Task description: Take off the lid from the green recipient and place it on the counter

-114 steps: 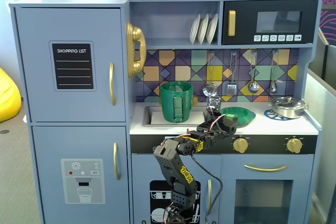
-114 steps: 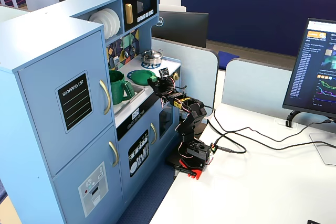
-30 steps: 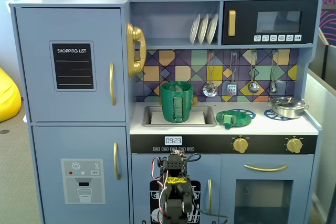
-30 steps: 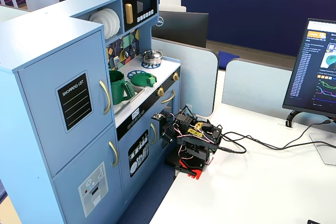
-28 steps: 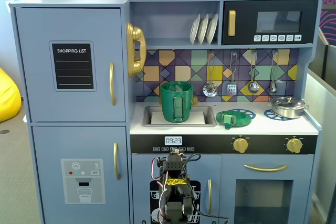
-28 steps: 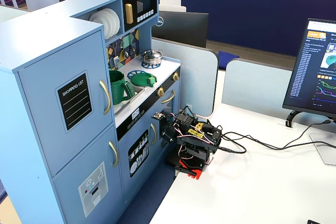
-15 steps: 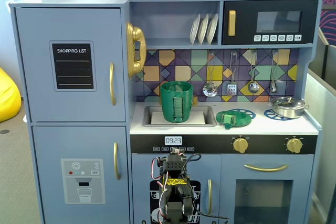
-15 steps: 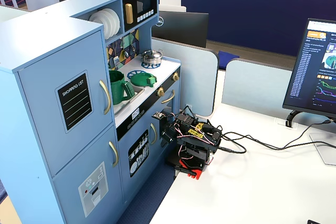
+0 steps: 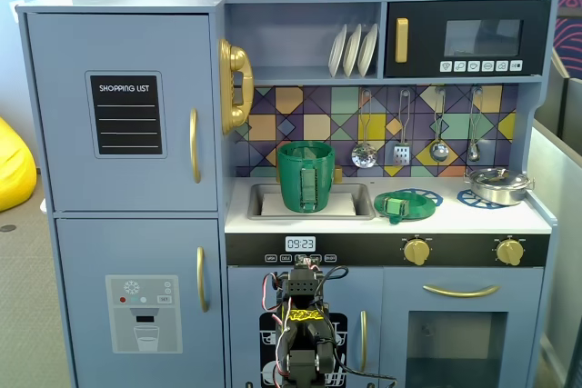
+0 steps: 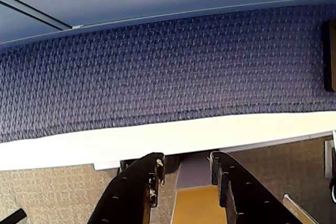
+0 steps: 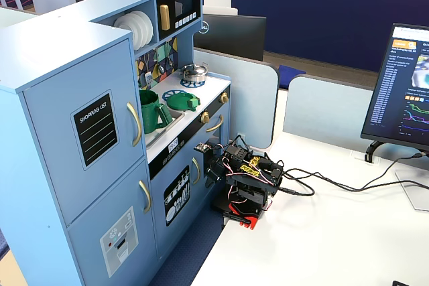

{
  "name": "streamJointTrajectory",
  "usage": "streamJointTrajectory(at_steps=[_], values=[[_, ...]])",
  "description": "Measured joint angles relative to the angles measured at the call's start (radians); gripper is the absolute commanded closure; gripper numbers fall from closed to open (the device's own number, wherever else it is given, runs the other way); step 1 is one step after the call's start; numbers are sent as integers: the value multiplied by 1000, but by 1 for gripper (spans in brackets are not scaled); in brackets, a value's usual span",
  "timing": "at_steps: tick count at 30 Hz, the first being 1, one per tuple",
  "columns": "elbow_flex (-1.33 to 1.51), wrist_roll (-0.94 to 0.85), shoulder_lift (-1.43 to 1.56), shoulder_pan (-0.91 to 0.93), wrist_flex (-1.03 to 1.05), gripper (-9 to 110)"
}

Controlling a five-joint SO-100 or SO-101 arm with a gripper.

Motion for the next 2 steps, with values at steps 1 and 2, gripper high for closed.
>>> streamJointTrajectory(at_steps=[1,2], values=[[0,0,0,0,0,101],[0,0,0,0,0,101]])
